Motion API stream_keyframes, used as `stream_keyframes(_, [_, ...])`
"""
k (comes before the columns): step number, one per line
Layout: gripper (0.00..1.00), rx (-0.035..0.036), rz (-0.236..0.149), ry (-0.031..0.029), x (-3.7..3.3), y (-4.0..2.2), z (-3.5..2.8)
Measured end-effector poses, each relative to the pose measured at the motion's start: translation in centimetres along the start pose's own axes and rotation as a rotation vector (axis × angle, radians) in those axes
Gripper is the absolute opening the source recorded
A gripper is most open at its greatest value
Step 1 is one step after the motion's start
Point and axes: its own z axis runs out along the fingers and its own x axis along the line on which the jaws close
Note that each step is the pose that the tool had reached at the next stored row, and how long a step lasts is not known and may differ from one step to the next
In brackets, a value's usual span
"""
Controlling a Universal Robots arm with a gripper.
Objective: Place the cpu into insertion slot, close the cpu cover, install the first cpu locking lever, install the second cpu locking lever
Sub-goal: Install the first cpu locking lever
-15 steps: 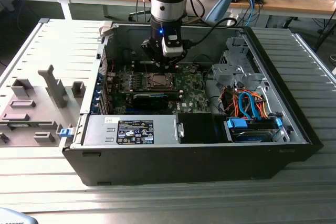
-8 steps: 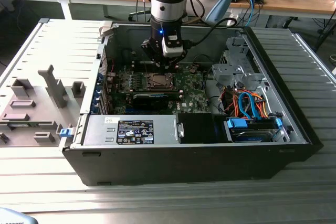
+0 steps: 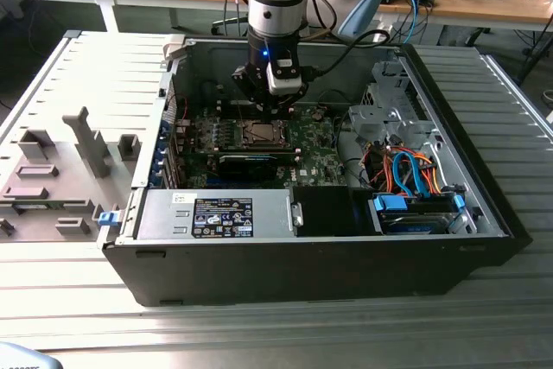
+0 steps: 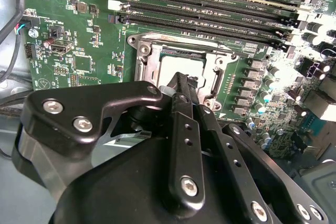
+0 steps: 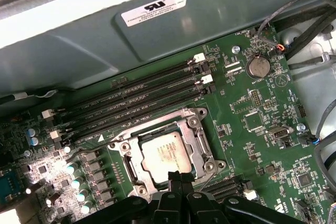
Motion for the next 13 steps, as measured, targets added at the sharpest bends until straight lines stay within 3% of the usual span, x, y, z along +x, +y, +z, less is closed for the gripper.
stream_keyframes(13, [0.11,-0.0002,-0.018,-0.0005,-0.13,-0.34,0.61])
